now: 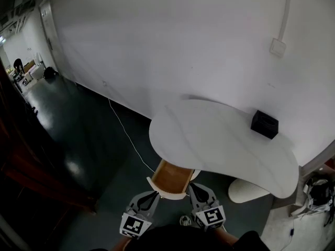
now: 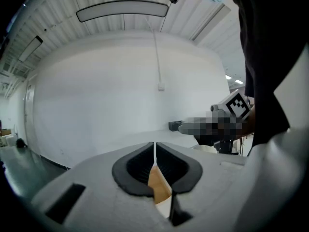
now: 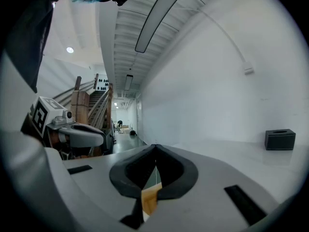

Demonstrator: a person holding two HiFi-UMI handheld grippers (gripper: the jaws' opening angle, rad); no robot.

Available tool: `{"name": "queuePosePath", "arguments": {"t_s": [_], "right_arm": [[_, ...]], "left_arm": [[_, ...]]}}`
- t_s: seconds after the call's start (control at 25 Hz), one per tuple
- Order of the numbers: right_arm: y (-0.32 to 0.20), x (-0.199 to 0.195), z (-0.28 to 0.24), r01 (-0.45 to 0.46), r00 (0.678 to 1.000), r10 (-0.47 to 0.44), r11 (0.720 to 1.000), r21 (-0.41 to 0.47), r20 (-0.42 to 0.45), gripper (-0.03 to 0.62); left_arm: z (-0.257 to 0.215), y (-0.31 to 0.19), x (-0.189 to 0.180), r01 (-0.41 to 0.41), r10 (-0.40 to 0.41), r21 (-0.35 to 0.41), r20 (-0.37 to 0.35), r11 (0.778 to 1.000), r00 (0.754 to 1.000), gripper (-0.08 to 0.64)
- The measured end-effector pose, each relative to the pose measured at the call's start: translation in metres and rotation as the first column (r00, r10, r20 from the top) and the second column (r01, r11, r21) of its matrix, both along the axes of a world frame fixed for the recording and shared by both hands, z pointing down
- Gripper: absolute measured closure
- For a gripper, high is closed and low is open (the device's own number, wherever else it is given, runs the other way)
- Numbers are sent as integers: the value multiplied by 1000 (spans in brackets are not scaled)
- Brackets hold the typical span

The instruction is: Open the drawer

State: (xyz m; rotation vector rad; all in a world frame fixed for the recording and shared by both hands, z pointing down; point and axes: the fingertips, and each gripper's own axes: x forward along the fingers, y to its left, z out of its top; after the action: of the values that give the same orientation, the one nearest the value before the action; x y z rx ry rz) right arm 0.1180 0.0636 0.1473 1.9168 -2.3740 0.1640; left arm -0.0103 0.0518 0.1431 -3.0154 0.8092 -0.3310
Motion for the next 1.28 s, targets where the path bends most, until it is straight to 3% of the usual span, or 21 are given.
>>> {"name": "queuePosePath", "arguments": {"t_s": [0.44,1.28], "right_arm": [[-3,8,5,74,997,-74,996,-43,1,589],[0,8,10,75,997,-75,995,-62,3,589]], "left_arm": [[-2,4,25,26,-26,14,-5,1000,1000,541],[5,11,20,43,-43,49,-15,998,999,541]]}}
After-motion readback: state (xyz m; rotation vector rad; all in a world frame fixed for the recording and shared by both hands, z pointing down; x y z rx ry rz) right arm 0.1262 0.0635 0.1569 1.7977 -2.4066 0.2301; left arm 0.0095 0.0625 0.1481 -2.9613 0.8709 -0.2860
